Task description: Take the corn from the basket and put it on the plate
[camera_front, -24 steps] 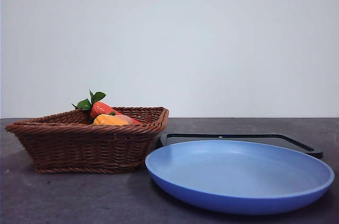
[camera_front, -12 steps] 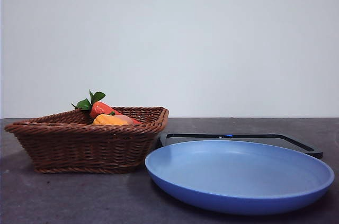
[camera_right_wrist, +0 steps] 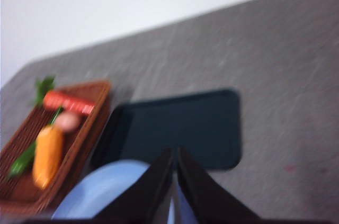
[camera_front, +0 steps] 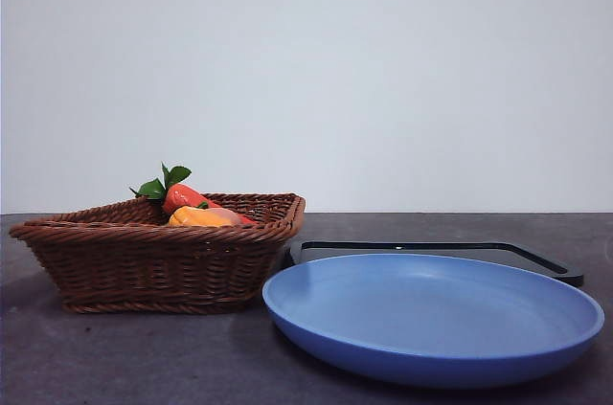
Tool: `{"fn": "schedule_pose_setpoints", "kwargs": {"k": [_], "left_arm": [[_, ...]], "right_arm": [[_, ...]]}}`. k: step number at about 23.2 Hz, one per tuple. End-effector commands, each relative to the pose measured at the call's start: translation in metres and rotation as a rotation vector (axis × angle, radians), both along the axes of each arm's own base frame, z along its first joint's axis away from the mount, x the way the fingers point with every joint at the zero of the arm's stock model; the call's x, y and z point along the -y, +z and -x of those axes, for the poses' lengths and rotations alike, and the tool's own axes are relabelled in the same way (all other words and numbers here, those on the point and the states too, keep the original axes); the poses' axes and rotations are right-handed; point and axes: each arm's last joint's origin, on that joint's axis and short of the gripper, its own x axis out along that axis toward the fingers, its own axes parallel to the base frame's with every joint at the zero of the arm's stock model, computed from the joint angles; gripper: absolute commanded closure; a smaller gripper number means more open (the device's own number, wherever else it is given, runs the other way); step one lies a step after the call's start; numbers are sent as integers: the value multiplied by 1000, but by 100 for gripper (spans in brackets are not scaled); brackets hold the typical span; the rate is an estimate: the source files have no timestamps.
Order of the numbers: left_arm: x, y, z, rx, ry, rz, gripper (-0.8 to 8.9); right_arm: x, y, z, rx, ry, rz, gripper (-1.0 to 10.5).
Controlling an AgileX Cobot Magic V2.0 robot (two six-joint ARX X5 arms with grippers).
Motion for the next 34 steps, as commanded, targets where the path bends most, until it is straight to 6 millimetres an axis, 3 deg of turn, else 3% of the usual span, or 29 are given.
{"fn": "schedule_pose_setpoints", "kwargs": {"k": [1, 9, 15, 18, 20, 21, 24, 29, 34], "left_arm": [[0, 11, -5, 0, -63, -87, 807], [9, 15, -19, -136, -206, -138, 807], [16, 8, -24, -200, -282, -156, 793], [16, 8, -24, -196, -282, -156, 621], [16, 9, -25, -189, -282, -157, 466], [16, 9, -25, -190, -281, -156, 441], [16, 9, -25, -191, -280, -154, 438], [16, 10, -26, -180, -273, -148, 438], [16, 10, -26, -180, -274, -148, 438]], "right_arm": [[-3, 13, -7, -50, 103, 75, 945], [-17, 25, -28, -342, 323, 161, 945], [-29, 17, -42, -425, 399, 198, 945], [-29, 17, -43, -431, 402, 198, 897], [-29, 17, -44, -425, 401, 197, 719], [-29, 17, -44, -424, 398, 194, 652], [-30, 15, -49, -443, 388, 179, 637], [-37, 0, -76, -523, 403, 171, 637], [-48, -29, -116, -613, 414, 188, 637]]}}
